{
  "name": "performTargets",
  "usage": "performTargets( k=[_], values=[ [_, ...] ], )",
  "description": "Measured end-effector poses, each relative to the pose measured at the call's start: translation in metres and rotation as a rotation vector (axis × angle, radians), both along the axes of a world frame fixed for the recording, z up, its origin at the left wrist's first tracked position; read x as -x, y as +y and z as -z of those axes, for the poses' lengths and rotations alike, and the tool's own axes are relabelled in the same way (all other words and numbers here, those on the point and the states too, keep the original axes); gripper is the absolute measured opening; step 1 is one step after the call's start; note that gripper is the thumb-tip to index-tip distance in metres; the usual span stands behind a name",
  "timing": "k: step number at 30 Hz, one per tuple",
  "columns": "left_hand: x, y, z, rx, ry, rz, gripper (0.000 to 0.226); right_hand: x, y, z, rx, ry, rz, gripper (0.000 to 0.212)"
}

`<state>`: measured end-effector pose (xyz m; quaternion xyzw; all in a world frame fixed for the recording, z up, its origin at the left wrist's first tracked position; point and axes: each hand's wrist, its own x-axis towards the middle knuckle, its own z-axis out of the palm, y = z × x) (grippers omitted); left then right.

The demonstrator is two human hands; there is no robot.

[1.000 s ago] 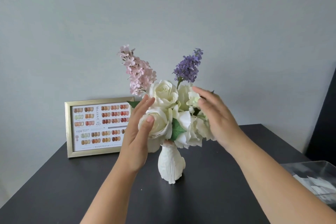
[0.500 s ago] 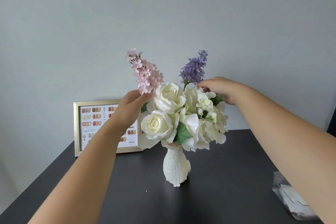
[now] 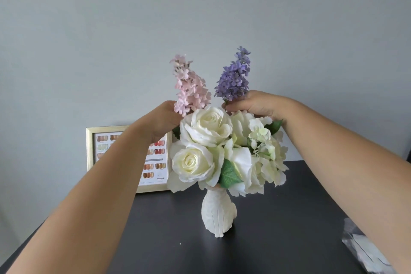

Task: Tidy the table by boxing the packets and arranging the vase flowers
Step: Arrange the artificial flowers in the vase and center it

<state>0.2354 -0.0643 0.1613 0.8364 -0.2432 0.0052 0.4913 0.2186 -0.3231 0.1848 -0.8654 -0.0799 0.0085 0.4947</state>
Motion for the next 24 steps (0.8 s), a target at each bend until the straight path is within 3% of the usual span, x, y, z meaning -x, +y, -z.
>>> performTargets(
  k=[3, 9, 16, 20, 24],
  values=[
    [-0.003, -0.001, 0.003, -0.110, -0.023, 0.016, 0.039, 0.000, -0.001, 0.002, -0.028, -0.123, 0.008, 0.021],
    [-0.011, -0.005, 0.006, -0.040, 0.008, 0.132, 0.030, 0.007, 0.009, -0.001, -0.063, -0.262, -0.019, 0.019],
    [-0.011, -0.008, -0.027, -0.225, 0.066, 0.374, 0.040, 0.006, 0.014, 0.002, -0.054, -0.384, -0.001, 0.019],
    [-0.016, -0.007, -0.034, -0.430, -0.035, 0.317, 0.035, 0.008, 0.011, 0.007, -0.030, -0.410, -0.018, 0.010],
    [-0.018, -0.019, -0.025, -0.502, -0.170, 0.221, 0.023, 0.010, 0.010, 0.009, -0.022, -0.391, -0.038, 0.008]
  ],
)
